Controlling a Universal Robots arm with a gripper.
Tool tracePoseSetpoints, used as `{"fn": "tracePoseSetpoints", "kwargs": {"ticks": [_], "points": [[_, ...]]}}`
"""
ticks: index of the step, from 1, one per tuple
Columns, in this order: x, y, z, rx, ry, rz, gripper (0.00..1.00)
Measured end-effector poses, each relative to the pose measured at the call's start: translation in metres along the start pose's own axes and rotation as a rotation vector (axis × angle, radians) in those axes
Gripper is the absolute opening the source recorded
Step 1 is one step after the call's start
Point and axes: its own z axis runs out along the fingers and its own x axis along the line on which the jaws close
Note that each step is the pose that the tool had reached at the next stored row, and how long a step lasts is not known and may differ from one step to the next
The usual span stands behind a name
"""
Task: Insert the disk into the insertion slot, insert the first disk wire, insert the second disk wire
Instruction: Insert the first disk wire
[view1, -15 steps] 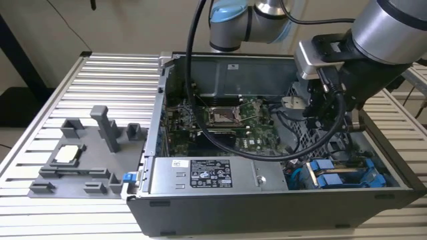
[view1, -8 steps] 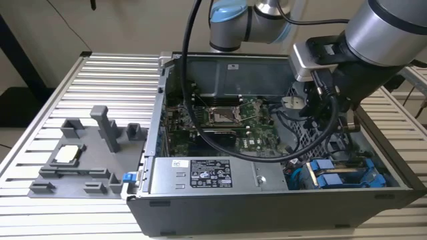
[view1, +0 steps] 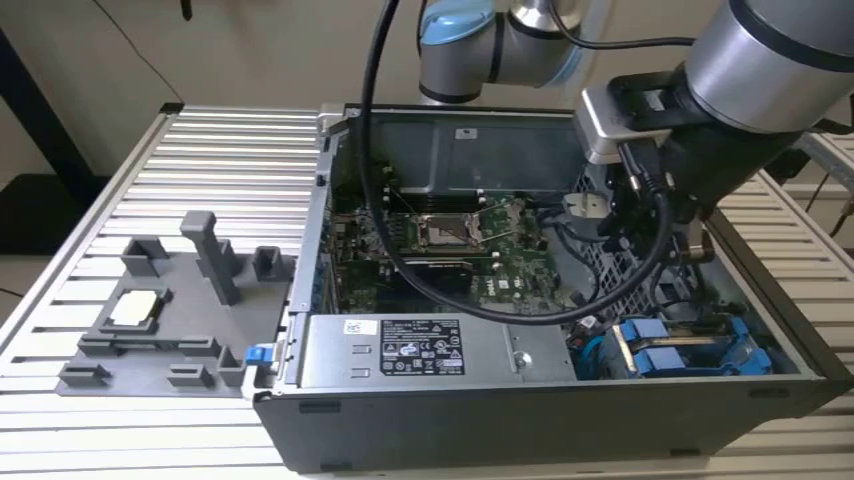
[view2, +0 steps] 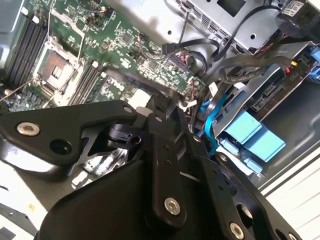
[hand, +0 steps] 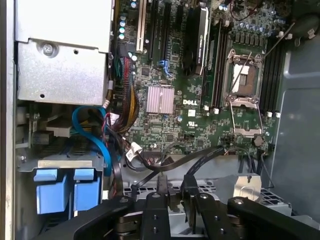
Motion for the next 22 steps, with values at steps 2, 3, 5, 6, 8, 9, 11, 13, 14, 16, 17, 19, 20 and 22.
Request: {"fn": "tracePoseSetpoints", "kwargs": {"ticks": [2,3,5,6,8,9,11,13,14,16,17,19,20,22], "points": [[0.0,0.0004,0.0,0.0002,0.0,0.0,0.22],[0.0,0.0006,-0.0001,0.0003,0.0001,0.0,0.22],[-0.0001,0.001,0.0,0.0005,0.0,0.0,0.22],[-0.0001,0.001,0.0,0.0005,0.0,0.0,0.22],[-0.0001,0.0011,0.0,0.0006,0.0,0.0,0.22],[-0.0001,0.0012,0.0,0.0006,0.0,0.0,0.2],[-0.0001,0.0012,0.0,0.0006,0.0,0.0,0.14],[-0.0001,0.0012,0.0,0.0006,-0.0001,0.0,0.14],[-0.0001,0.0012,-0.0001,0.0006,0.0001,0.0,0.14],[-0.0003,0.0012,-0.0004,0.0003,0.0018,0.0,0.14],[-0.0003,0.0011,-0.0004,0.0,0.0057,0.0,0.14],[-0.0011,0.0012,-0.0002,-0.0014,0.0238,-0.001,0.22],[-0.0022,0.0011,0.0001,-0.0023,0.0348,-0.001,0.22],[-0.0045,0.0009,0.0008,-0.0039,0.0543,-0.002,0.28]]}}
